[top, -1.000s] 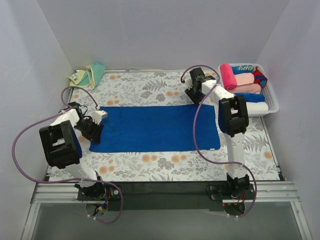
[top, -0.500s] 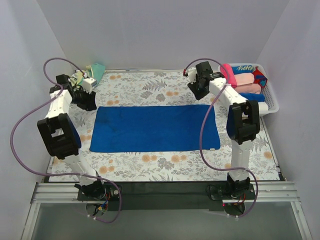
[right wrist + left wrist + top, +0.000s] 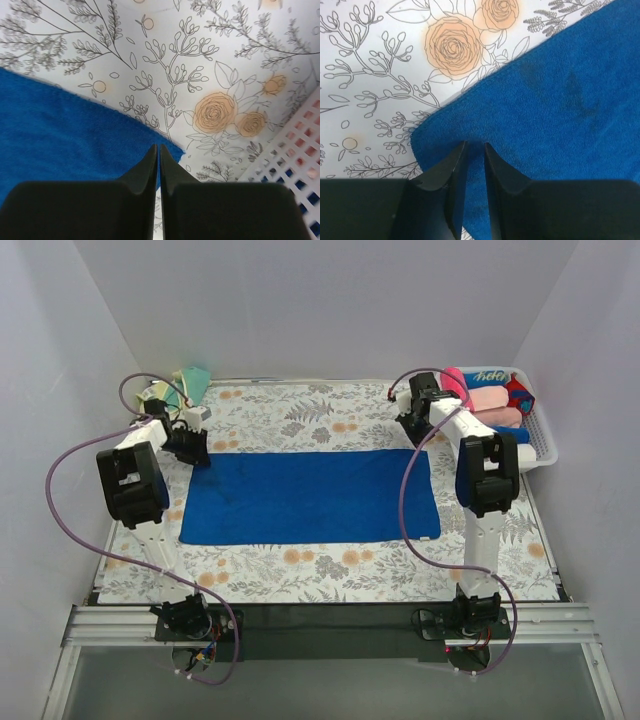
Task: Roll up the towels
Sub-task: Flatten the towel
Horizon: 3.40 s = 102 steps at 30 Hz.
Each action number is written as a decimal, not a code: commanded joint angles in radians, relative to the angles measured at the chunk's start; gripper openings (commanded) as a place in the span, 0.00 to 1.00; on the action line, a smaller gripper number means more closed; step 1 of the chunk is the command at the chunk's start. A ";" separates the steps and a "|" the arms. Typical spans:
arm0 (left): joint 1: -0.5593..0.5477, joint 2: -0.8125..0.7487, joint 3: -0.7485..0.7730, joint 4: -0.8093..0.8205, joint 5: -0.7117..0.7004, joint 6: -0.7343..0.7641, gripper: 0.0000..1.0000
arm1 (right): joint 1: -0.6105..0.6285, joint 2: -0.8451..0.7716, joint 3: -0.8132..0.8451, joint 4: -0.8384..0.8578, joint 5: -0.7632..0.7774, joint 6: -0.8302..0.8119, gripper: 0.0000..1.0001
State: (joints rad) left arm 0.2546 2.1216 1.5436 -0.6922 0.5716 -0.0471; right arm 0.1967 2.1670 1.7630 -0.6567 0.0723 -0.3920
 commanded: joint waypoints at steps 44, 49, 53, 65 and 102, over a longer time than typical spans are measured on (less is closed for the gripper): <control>0.084 -0.503 -0.571 -0.090 -0.183 0.291 0.12 | 0.075 -0.449 -0.687 -0.095 -0.229 -0.039 0.28; 0.156 -0.424 -0.583 -0.056 -0.277 0.308 0.11 | 0.079 -0.414 -0.807 -0.035 -0.123 -0.079 0.27; 0.172 -0.405 -0.602 -0.056 -0.294 0.331 0.10 | 0.081 -0.397 -0.840 0.003 -0.080 -0.097 0.25; 0.198 -0.473 -0.593 -0.176 -0.142 0.385 0.10 | 0.113 -0.524 -0.824 -0.122 -0.235 -0.182 0.34; 0.137 -0.003 0.211 0.163 0.034 -0.011 0.49 | -0.013 0.151 0.276 -0.146 -0.088 0.038 0.36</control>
State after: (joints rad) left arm 0.3927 2.1029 1.7199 -0.5430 0.6373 -0.0418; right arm 0.1852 2.3058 1.9995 -0.8352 -0.0242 -0.3687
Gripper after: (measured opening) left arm 0.486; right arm 0.360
